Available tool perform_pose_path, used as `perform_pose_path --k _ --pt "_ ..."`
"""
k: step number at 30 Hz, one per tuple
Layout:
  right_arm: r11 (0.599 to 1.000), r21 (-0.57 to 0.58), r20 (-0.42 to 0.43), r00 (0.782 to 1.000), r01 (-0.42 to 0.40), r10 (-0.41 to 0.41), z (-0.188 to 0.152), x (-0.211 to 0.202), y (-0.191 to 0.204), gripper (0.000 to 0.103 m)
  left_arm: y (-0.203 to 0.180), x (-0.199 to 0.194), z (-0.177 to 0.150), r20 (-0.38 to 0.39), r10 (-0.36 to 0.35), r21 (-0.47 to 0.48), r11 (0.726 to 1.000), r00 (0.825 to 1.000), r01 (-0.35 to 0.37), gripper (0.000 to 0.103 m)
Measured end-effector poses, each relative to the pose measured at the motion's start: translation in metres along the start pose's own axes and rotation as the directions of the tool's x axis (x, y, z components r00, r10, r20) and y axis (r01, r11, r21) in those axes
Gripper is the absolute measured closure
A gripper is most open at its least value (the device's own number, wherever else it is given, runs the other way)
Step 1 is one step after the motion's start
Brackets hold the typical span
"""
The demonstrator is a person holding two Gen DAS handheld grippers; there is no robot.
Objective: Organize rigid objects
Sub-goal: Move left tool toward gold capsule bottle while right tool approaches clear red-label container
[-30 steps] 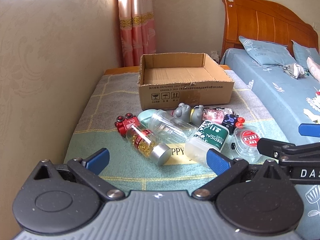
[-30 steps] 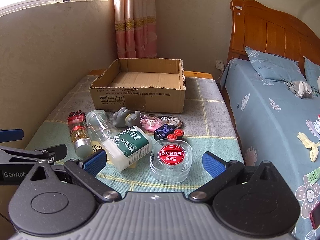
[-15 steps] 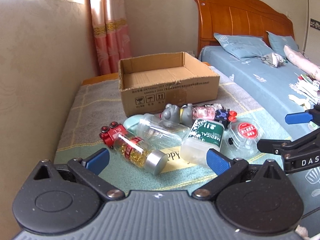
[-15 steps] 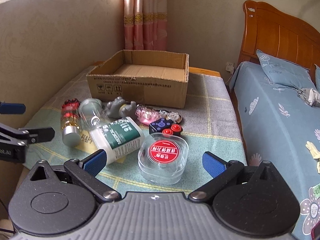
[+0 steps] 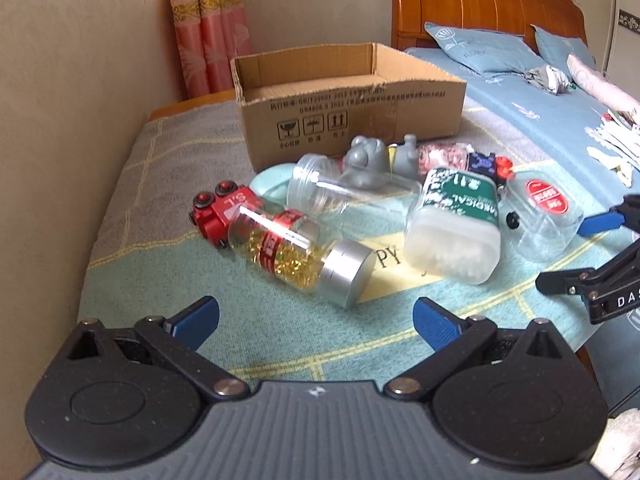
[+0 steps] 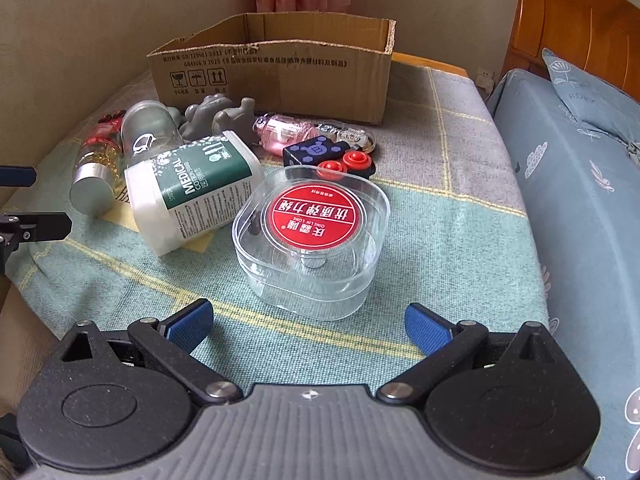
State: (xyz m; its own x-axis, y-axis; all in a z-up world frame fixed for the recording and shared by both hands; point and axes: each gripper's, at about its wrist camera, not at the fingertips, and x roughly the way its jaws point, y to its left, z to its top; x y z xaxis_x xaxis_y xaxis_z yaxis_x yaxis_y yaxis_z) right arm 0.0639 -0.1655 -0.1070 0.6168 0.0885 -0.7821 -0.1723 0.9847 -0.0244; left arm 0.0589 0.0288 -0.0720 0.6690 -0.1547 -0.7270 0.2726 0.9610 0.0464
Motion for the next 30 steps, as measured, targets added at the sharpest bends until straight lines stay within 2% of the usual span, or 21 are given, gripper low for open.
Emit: perform_pose_path --k 5,8,12,22,30 --pt "1.000 -0.018 0.004 1.000 -0.015 0.015 0.008 0.006 -0.002 0.000 0.007 0.015 -0.002 -0.032 0.000 0.006 1.000 1.000 0.000 0.001" --pt "1.000 0.002 0.044 0.999 0.000 0.000 0.009 0.010 -0.001 0.000 0.011 0.024 -0.004 -0.058 0.005 0.001 1.000 0.998 -0.005 0.001" --pt "0.998 0.050 0.082 0.996 0.041 -0.045 0.011 0.015 0.001 0.000 0.022 0.030 -0.005 -0.061 -0.042 -0.049 0.998 0.997 0.039 0.001" --pt "0.992 0.096 0.094 0.991 0.081 -0.090 -0.002 0.006 -0.021 0.000 0.027 0.037 0.004 -0.064 -0.071 0.026 0.997 0.995 0.073 0.001" --pt "0.991 0.098 0.107 0.989 0.088 -0.099 -0.005 0.004 -0.019 0.000 0.030 0.027 0.022 0.006 -0.119 0.132 0.984 0.993 0.118 0.001"
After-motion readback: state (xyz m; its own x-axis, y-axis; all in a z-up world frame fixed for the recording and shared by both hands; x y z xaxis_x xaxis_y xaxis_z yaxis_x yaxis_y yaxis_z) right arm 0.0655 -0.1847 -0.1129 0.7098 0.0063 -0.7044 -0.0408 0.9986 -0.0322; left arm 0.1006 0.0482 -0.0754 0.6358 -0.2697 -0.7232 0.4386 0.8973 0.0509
